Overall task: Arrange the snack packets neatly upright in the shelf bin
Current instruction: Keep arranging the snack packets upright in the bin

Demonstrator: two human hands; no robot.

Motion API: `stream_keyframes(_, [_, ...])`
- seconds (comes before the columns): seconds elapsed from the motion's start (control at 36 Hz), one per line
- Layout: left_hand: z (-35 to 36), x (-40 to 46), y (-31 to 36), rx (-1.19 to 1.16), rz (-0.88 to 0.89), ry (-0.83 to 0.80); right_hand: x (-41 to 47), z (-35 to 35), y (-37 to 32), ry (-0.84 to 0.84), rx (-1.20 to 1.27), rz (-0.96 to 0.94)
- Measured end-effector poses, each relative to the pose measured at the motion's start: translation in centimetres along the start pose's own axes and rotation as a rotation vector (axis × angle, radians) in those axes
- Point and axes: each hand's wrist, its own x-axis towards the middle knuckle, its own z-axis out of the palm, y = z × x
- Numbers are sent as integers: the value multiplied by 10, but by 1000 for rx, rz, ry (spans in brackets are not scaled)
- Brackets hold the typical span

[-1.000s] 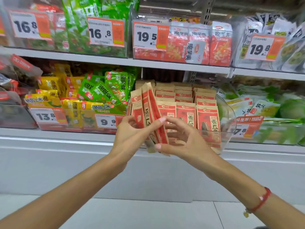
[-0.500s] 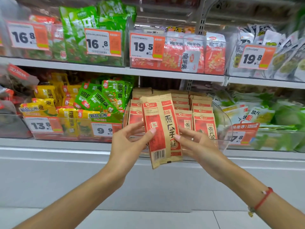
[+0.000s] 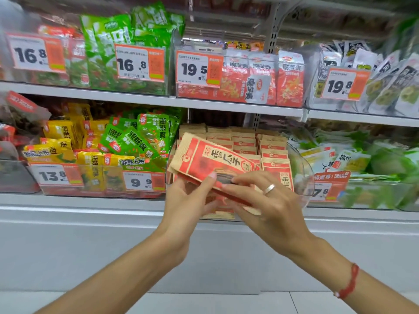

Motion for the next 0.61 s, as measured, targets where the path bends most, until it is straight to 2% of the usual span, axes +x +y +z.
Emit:
stream_keyframes(0.11, [-10,13,-3,109,107,35,0,-6,-5,-64,160,192])
stream_keyframes(0.22, [-21,21,-8,489,322,-60,11,-19,-6,26,257,340])
stream_keyframes(0.31, [-25,19,-11,681,387,-149,17,-22,-3,-15,234,406])
stream_keyframes(0.39, [-24,14,-11,828,465,-204,18,-21,1,-112,205,381])
stream_keyframes(0.47, [-23,11,-13,978,616,-202,17,-23,7,-170,258,322])
stream_keyframes(0.56, [-24,14,-14,1054,765,-167,19,-27,11,-155,365,307])
stream_keyframes(0.61, [-26,20,-13,1145,949,-100,25,-32,16,-76,349,267])
